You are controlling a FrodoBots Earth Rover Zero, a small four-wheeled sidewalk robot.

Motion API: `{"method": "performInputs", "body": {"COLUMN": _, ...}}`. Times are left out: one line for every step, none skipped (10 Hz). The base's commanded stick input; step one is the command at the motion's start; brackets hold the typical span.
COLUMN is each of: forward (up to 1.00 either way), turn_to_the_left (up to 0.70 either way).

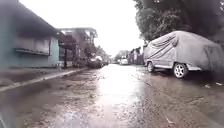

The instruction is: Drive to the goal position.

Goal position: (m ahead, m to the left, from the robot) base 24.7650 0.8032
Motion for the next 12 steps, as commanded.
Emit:
{"method": "performInputs", "body": {"forward": 1.0, "turn_to_the_left": 0.0}}
{"method": "performInputs", "body": {"forward": 1.0, "turn_to_the_left": 0.0}}
{"method": "performInputs", "body": {"forward": 1.0, "turn_to_the_left": 0.0}}
{"method": "performInputs", "body": {"forward": 1.0, "turn_to_the_left": 0.0}}
{"method": "performInputs", "body": {"forward": 1.0, "turn_to_the_left": 0.0}}
{"method": "performInputs", "body": {"forward": 1.0, "turn_to_the_left": 0.0}}
{"method": "performInputs", "body": {"forward": 1.0, "turn_to_the_left": 0.0}}
{"method": "performInputs", "body": {"forward": 1.0, "turn_to_the_left": 0.0}}
{"method": "performInputs", "body": {"forward": 1.0, "turn_to_the_left": 0.0}}
{"method": "performInputs", "body": {"forward": 1.0, "turn_to_the_left": 0.0}}
{"method": "performInputs", "body": {"forward": 1.0, "turn_to_the_left": 0.0}}
{"method": "performInputs", "body": {"forward": 1.0, "turn_to_the_left": 0.0}}
